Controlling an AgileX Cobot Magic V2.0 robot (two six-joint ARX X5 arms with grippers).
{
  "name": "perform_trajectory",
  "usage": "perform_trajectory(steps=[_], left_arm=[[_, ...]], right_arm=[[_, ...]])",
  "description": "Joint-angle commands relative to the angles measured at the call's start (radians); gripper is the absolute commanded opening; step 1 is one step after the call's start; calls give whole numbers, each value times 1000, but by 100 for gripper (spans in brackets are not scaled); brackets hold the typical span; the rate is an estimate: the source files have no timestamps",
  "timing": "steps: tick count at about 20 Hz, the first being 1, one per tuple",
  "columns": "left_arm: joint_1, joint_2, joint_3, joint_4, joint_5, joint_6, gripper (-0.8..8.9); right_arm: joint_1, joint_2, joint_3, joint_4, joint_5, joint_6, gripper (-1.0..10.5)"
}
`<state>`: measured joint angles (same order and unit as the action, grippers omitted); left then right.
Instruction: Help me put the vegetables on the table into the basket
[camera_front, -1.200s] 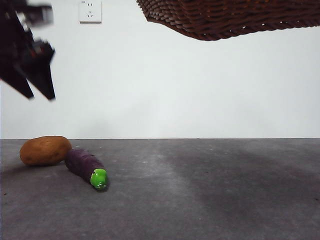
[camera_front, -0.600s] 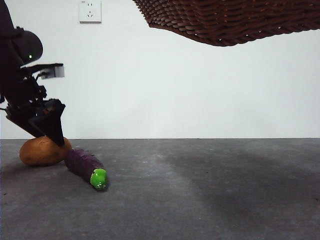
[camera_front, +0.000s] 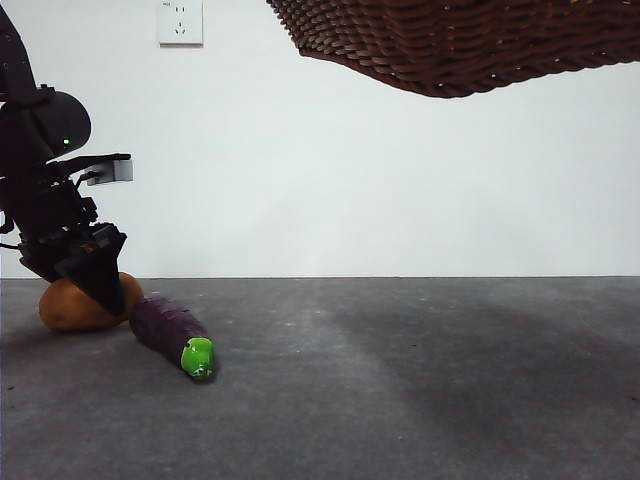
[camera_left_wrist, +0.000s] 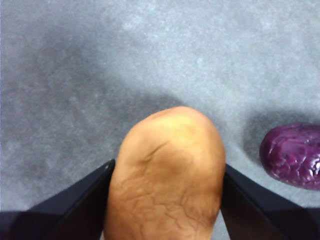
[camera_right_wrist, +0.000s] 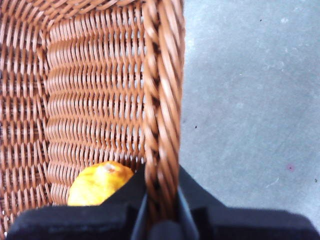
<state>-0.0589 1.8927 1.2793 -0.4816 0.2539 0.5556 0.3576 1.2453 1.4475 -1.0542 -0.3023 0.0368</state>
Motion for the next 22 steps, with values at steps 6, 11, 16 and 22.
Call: perform_trajectory(steps=[6, 11, 16, 22], left_arm=[[65, -61, 0, -74, 16, -143, -6], [140, -293, 0, -142, 96, -175, -6], [116, -594, -8, -281, 123, -189, -5], [-140, -914, -27, -515, 138, -194, -5]], right_arm=[[-1, -5, 3, 10, 33, 4, -12], [-6, 3, -51, 34, 34, 16, -13], [-6, 3, -227, 162, -11, 71, -12], [-6, 3, -432, 342, -110, 148, -12]])
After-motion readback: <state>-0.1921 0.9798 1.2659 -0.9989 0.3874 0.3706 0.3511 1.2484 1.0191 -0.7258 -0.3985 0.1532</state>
